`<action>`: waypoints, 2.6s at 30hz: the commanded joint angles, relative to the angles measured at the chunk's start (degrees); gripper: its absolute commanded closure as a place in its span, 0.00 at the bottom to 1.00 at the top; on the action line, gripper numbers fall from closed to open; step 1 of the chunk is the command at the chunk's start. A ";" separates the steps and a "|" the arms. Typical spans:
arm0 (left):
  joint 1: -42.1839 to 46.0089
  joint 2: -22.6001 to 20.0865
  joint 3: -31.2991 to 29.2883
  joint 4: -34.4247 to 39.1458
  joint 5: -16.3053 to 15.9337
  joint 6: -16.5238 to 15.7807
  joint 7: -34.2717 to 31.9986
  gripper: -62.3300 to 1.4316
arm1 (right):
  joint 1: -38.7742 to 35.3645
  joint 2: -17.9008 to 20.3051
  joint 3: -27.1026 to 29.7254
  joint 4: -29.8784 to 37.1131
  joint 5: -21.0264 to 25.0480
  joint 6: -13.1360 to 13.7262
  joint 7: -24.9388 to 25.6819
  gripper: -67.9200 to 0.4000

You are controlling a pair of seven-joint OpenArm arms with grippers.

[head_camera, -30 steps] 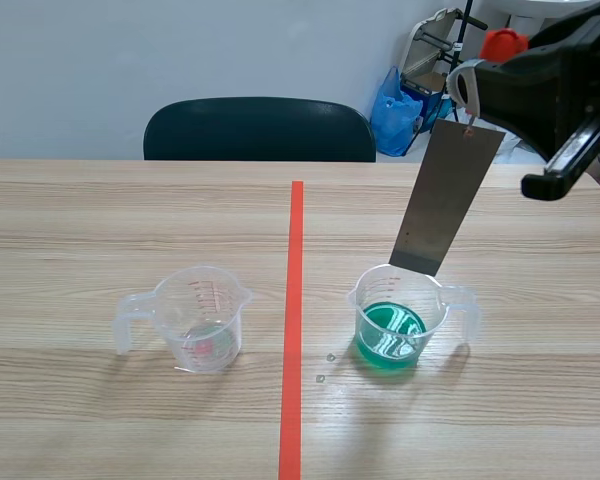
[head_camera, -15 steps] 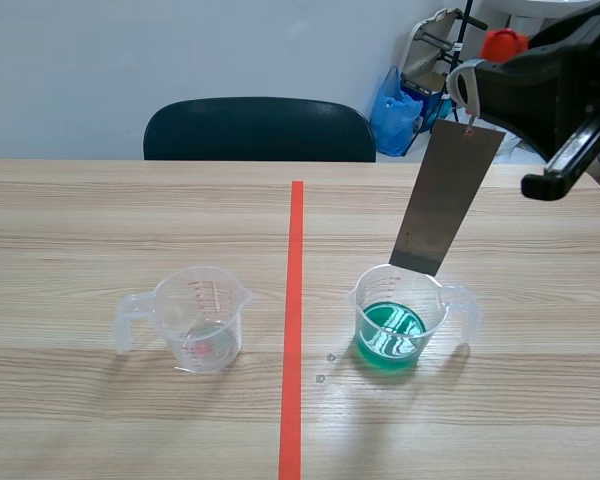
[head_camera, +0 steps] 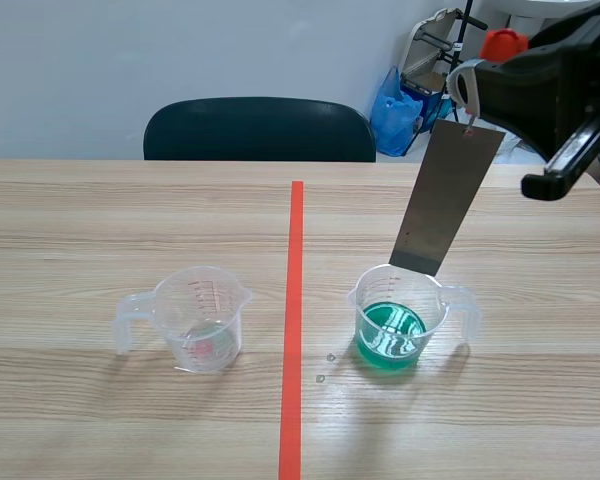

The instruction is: Do the redox reaction experiment

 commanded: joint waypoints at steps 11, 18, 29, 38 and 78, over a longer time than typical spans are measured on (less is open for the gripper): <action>0.07 -0.02 -0.11 0.63 -0.85 -0.11 -2.05 0.00 | 0.66 0.42 0.33 0.79 0.66 -0.17 1.05 0.97; 0.07 -3.69 -0.11 0.61 -2.51 -0.15 -1.64 0.63 | 0.66 0.42 0.31 0.79 0.68 -0.17 1.05 0.97; -15.56 -18.58 0.37 0.61 -15.80 -16.90 12.17 0.94 | 0.66 0.42 0.31 0.79 0.68 -0.17 1.05 0.97; -45.42 -28.89 18.14 0.61 -27.71 -18.84 30.73 0.94 | 0.66 0.42 0.31 0.79 0.66 -0.17 1.05 0.97; -103.51 2.03 76.00 -23.19 -29.38 -7.63 49.79 0.94 | 0.66 0.39 0.31 0.79 0.66 -0.17 1.05 0.97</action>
